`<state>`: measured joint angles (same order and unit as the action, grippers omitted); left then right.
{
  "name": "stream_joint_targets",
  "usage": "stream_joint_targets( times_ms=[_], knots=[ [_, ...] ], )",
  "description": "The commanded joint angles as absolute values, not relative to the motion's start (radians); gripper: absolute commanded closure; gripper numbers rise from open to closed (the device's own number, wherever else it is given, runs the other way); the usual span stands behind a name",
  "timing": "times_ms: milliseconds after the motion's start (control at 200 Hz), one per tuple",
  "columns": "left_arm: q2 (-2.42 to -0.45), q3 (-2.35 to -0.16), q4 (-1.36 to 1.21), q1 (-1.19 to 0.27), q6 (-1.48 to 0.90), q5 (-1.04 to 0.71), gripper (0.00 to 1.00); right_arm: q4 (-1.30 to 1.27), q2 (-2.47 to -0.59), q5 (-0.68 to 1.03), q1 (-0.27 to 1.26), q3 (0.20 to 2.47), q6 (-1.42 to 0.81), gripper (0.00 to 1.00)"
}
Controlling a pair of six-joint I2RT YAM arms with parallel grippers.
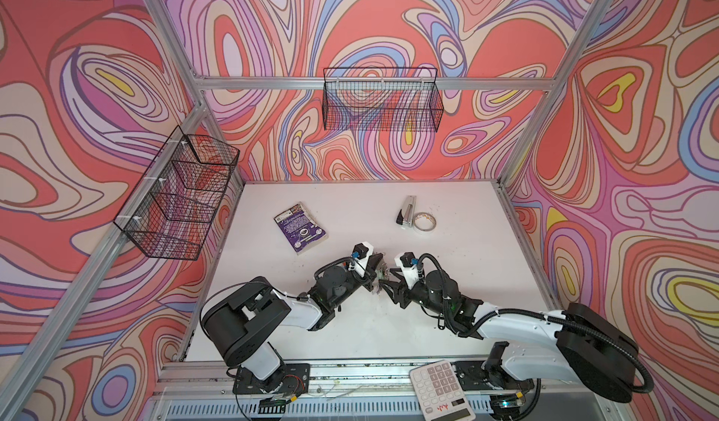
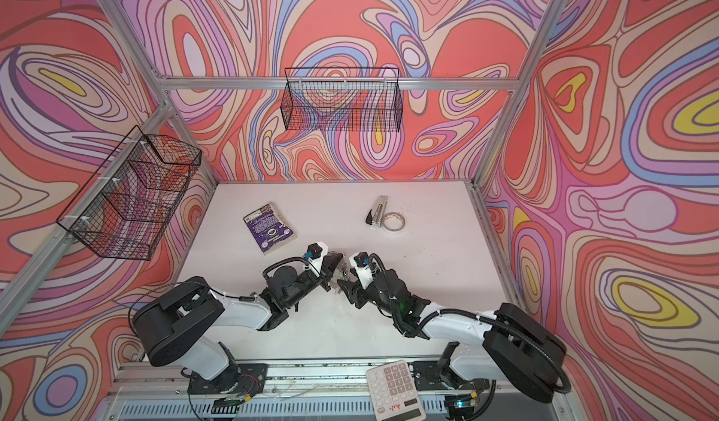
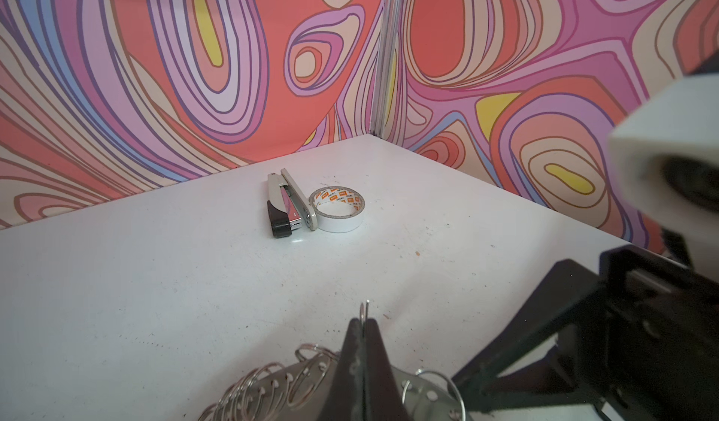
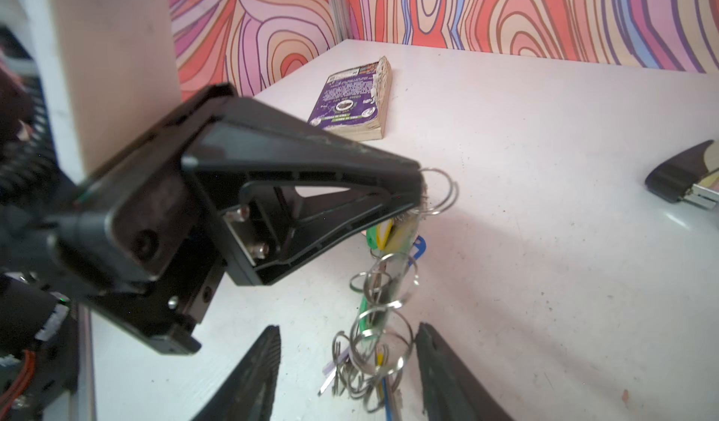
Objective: Put the keys on the keyring
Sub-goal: 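Open the right gripper off the ring and pull it away from the plate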
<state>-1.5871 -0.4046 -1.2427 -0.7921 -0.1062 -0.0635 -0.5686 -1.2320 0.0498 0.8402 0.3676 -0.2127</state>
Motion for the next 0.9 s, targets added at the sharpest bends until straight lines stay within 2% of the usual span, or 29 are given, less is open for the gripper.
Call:
stream_joint_targets(
  times_ms=[0, 145, 361, 496, 651, 826, 896],
  knots=[
    [-1.55, -0.396, -1.319, -0.788, -0.063, -0.079, 1.0, -0.585, -1.171, 0.143, 0.799, 0.326, -0.262, 0.38],
    [-1.532, -0.387, -1.321, -0.788, -0.057, -0.105, 1.0, -0.665, -1.102, 0.244, 0.695, 0.27, -0.336, 0.38],
    [-1.494, -0.369, -1.32, -0.788, -0.064, -0.147, 1.0, -0.716, -1.119, 0.353, 0.582, 0.288, -0.407, 0.51],
    [-1.482, -0.351, -1.318, -0.788, -0.053, -0.134, 1.0, -0.611, -1.119, 0.278, 0.546, 0.329, -0.46, 0.48],
    [-1.492, -0.337, -1.318, -0.787, -0.035, -0.153, 1.0, -0.229, -1.061, 0.109, 0.534, 0.446, -0.52, 0.43],
    [-1.491, -0.321, -1.317, -0.788, -0.039, -0.141, 1.0, 0.233, -0.951, -0.11, 0.533, 0.545, -0.622, 0.45],
    [-1.497, -0.313, -1.318, -0.789, -0.043, -0.116, 1.0, 0.385, -0.923, -0.145, 0.533, 0.565, -0.674, 0.45]
  ],
)
